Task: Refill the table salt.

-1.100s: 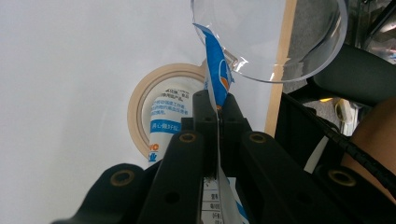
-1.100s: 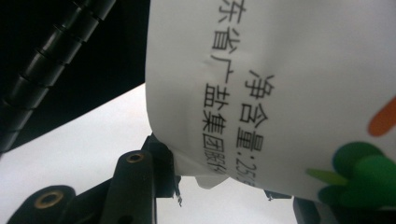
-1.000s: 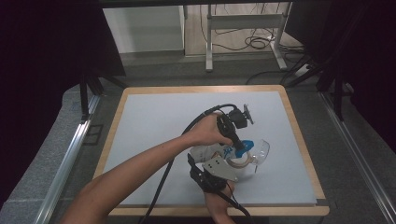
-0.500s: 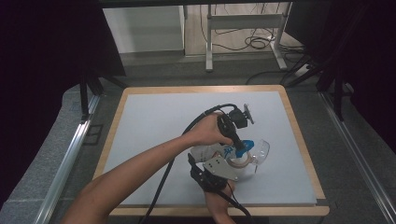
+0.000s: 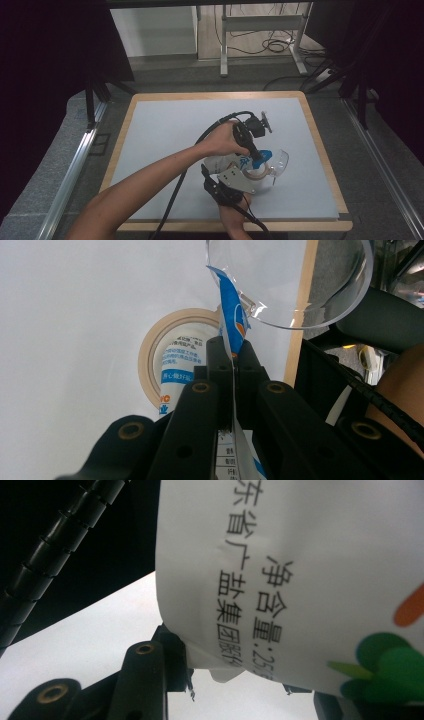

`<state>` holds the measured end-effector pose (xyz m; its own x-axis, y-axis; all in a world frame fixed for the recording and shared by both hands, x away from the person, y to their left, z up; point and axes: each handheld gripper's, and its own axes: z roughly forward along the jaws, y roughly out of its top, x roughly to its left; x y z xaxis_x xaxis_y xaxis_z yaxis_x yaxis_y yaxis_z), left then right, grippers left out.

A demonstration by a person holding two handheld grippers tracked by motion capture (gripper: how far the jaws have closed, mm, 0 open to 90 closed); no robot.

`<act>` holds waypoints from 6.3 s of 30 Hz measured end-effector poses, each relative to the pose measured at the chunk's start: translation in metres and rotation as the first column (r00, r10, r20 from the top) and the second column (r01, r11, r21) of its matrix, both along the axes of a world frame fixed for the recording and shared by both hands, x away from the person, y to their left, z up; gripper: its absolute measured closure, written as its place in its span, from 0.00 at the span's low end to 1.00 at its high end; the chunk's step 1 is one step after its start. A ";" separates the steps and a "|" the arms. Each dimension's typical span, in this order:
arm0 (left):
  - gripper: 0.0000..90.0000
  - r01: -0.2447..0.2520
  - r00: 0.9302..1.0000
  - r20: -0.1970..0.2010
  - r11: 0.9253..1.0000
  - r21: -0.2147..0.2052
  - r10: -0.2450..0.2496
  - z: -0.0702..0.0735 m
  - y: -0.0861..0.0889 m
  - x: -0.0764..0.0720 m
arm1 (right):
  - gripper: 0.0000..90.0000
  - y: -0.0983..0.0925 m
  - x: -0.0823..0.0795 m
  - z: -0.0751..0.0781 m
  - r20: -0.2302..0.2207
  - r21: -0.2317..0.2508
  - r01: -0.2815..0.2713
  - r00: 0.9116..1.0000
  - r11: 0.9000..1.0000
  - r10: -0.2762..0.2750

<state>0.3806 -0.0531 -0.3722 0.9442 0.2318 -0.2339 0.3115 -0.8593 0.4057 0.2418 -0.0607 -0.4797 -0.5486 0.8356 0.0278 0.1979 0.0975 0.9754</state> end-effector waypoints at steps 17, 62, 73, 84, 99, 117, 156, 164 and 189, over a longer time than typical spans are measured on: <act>1.00 -0.004 1.000 -0.004 1.000 0.001 0.004 -0.001 0.003 -0.003 | 0.63 0.002 -0.002 -0.001 0.006 -0.014 -0.001 1.000 1.000 0.002; 1.00 0.009 1.000 -0.002 1.000 0.010 -0.009 -0.001 -0.005 0.002 | 0.63 -0.003 0.001 -0.001 0.000 0.009 0.006 1.000 1.000 -0.006; 1.00 -0.009 1.000 0.008 1.000 0.018 0.009 0.000 -0.002 0.000 | 0.63 -0.001 0.001 -0.001 0.000 0.014 -0.007 1.000 1.000 0.007; 1.00 -0.010 1.000 0.023 1.000 0.013 0.009 0.001 0.003 -0.002 | 0.63 0.002 0.000 -0.001 0.019 -0.008 -0.017 1.000 1.000 0.017; 1.00 -0.008 1.000 0.021 0.999 0.032 0.007 -0.003 -0.001 -0.002 | 0.63 -0.001 0.001 -0.003 0.007 -0.003 -0.018 1.000 1.000 0.018; 1.00 -0.002 1.000 0.009 1.000 0.026 0.002 -0.006 -0.006 -0.001 | 0.63 -0.004 0.001 -0.005 0.001 -0.015 -0.012 1.000 1.000 0.012; 1.00 -0.009 1.000 0.004 0.999 0.033 0.009 -0.006 -0.005 0.004 | 0.63 -0.005 0.000 -0.005 -0.013 0.015 -0.012 1.000 1.000 0.012; 1.00 -0.018 1.000 0.021 0.999 0.040 0.017 -0.006 -0.002 0.007 | 0.64 -0.002 0.000 -0.006 -0.012 0.009 -0.015 1.000 1.000 0.015; 1.00 -0.010 1.000 0.000 0.999 0.047 0.010 -0.008 -0.008 0.010 | 0.64 -0.007 0.001 -0.002 -0.032 0.039 -0.022 0.999 0.999 0.023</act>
